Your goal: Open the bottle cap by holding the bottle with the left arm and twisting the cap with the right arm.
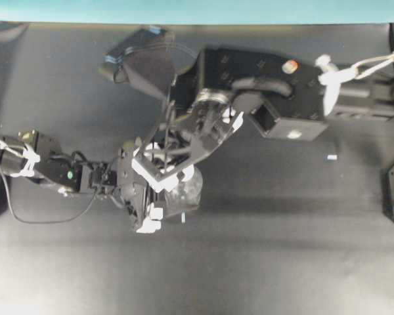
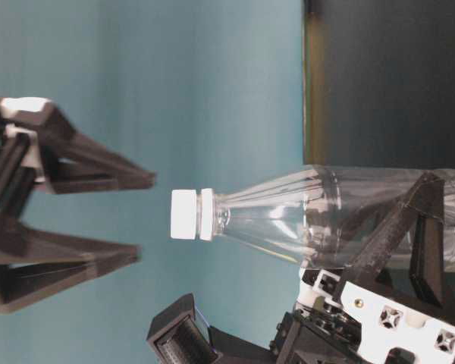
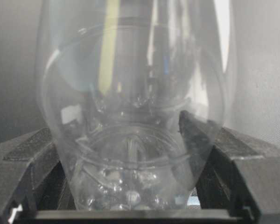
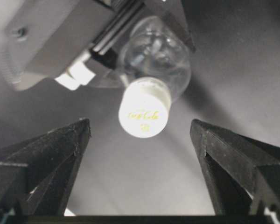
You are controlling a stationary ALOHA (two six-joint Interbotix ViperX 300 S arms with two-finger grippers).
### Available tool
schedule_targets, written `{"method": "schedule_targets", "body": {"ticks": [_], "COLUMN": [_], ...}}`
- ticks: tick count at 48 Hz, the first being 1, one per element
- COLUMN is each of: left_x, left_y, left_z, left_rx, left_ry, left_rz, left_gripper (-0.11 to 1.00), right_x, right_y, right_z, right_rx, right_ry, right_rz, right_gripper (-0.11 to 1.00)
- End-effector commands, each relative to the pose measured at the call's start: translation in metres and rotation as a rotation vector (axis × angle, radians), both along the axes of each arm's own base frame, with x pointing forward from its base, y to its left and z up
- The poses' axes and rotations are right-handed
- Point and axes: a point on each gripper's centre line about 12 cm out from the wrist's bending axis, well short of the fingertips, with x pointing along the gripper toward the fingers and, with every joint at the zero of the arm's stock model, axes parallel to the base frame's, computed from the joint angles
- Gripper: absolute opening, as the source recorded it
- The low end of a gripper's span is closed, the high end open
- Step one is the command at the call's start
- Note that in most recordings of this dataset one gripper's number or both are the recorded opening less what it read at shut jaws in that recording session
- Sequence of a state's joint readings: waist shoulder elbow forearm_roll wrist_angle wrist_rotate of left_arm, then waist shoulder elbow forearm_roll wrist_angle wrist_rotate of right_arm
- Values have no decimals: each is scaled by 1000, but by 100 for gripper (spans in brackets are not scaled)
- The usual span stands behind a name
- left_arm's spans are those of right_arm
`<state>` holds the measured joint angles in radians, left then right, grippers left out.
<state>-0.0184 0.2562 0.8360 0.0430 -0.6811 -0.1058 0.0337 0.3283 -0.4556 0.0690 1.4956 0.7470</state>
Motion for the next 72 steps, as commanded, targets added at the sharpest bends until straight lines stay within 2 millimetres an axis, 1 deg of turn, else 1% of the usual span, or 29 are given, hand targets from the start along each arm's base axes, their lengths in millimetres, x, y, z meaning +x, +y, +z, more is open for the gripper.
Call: {"method": "schedule_targets", "body": {"ticks": [1,5,9,11,14,17,23,24,29,32,43,47,56,64,72], "left_x": [0,0,0,0,-1,-1,-1,-1,-1,-2,-1,-1,0,0,0], "left_y": [-3,-3,-3,-3,-3,-3,-3,-3,-3,-3,-2,-3,-3,-4,-5], "left_z": [-1,-1,-1,-1,-1,-2,-2,-2,-2,-3,-3,-3,-2,-1,-1], "left_rx": [-1,-1,-1,-1,-1,-1,-1,-1,0,0,0,0,0,0,0], "left_ry": [8,8,8,9,9,12,12,12,17,22,20,20,17,15,14], "left_rz": [-9,-9,-9,-9,-9,-9,-9,-9,-9,-9,-7,-9,-9,-10,-13], "left_gripper": [78,78,78,78,78,78,78,78,78,78,78,78,78,78,78], "right_x": [-2,-2,-1,0,0,-1,-1,-2,-3,-3,-2,-3,-3,-4,-3], "right_y": [5,5,4,4,5,4,5,5,5,5,5,5,5,9,12], "right_z": [-5,-12,-14,-14,-15,-17,-21,-22,-21,-21,-18,-15,-16,-17,-17], "right_rx": [1,1,2,2,2,1,0,0,-4,-12,-74,-89,-129,-177,-243], "right_ry": [6,13,-2,-6,-8,-5,1,2,4,2,-29,-36,-50,-66,-82], "right_rz": [-2,-7,-10,-10,-6,-5,-1,1,18,61,363,438,633,882,1081], "right_gripper": [83,83,82,80,75,65,37,35,35,35,35,35,35,35,35]}}
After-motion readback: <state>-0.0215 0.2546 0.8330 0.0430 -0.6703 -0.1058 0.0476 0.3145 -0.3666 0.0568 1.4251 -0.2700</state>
